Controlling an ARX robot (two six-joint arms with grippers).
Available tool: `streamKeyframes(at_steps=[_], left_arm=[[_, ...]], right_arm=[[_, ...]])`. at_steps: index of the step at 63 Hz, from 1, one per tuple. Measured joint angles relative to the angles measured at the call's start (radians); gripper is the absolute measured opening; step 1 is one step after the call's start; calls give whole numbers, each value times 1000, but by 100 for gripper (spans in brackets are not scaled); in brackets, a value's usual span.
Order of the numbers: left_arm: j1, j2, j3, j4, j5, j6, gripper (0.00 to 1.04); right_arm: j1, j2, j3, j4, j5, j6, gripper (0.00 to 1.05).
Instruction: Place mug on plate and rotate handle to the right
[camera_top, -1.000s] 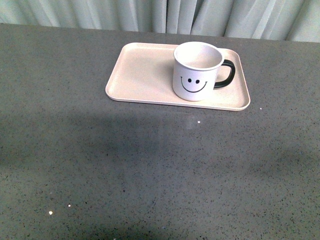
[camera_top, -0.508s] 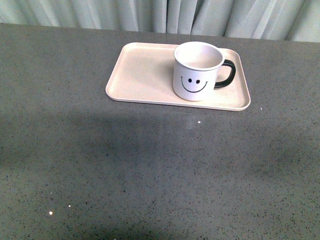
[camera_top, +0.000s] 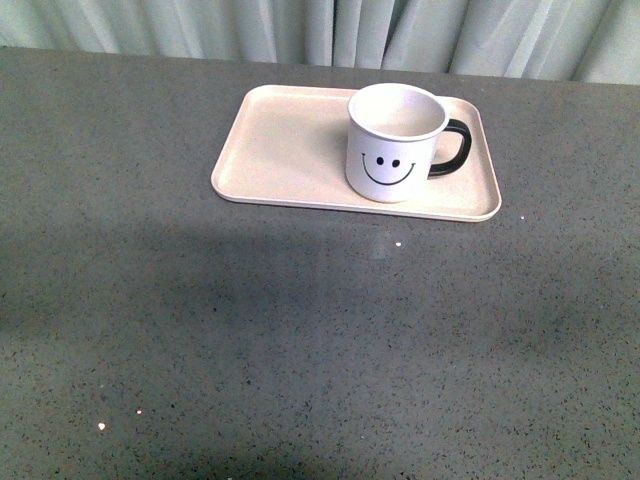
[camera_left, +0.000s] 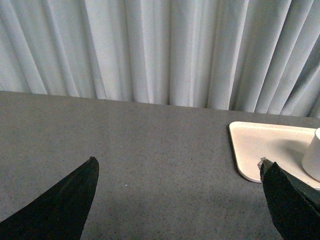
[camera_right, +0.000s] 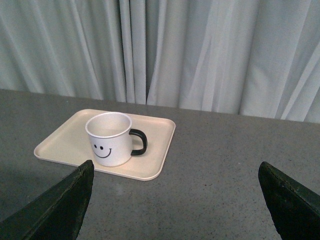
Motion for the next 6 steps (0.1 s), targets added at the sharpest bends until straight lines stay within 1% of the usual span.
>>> streamKeyframes(at_steps=[6], left_arm=[[0, 0, 0, 0, 0, 0, 95]], right_arm=[[0, 0, 0, 0, 0, 0, 96]])
